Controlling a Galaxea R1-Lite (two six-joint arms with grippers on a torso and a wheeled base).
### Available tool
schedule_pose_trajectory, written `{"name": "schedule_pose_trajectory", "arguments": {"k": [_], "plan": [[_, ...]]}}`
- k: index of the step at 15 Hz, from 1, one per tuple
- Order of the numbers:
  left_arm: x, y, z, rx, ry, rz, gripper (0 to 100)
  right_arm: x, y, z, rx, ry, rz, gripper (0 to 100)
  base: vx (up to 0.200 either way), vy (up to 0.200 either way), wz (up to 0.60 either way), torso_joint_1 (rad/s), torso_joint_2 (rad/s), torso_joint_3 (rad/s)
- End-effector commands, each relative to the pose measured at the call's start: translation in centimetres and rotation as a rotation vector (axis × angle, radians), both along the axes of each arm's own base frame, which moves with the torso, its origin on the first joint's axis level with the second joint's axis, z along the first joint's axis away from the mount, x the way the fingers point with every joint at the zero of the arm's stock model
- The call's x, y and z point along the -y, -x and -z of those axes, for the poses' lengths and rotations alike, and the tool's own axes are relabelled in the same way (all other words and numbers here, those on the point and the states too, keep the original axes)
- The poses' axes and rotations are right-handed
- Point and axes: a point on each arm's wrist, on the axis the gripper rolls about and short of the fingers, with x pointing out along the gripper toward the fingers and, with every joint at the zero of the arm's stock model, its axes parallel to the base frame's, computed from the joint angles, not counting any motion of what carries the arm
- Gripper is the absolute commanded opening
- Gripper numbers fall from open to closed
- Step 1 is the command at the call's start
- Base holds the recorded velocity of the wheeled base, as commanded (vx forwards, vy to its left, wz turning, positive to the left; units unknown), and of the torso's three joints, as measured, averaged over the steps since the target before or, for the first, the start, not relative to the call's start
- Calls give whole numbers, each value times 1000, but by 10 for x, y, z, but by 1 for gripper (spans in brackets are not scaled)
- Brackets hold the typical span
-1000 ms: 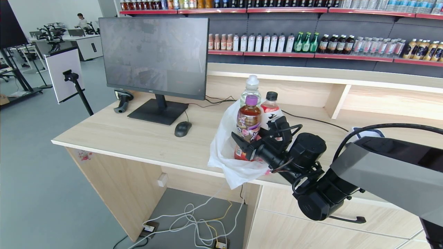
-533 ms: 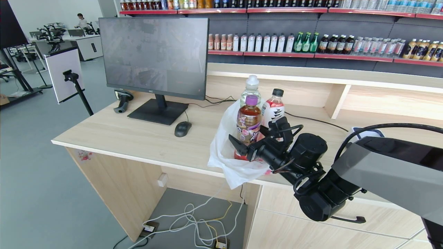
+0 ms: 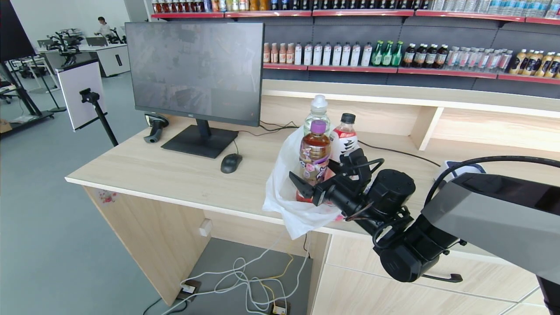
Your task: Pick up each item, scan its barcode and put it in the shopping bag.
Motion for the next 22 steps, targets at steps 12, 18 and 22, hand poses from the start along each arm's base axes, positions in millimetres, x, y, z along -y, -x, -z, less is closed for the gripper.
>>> {"name": "schedule_pose_trajectory", "arguments": {"k": [12,18,22], "plan": [[0,0,0,-1,0,0,100,-4,19,-2,-24,16,-32,100,0,0,0,0,0,0],[0,0,0,-1,0,0,100,-2,28,-1,-46,31,-39,100,0,0,0,0,0,0],[0,0,0,1,2,0,100,2,44,-12,-38,37,-51,100,0,0,0,0,0,0]]}}
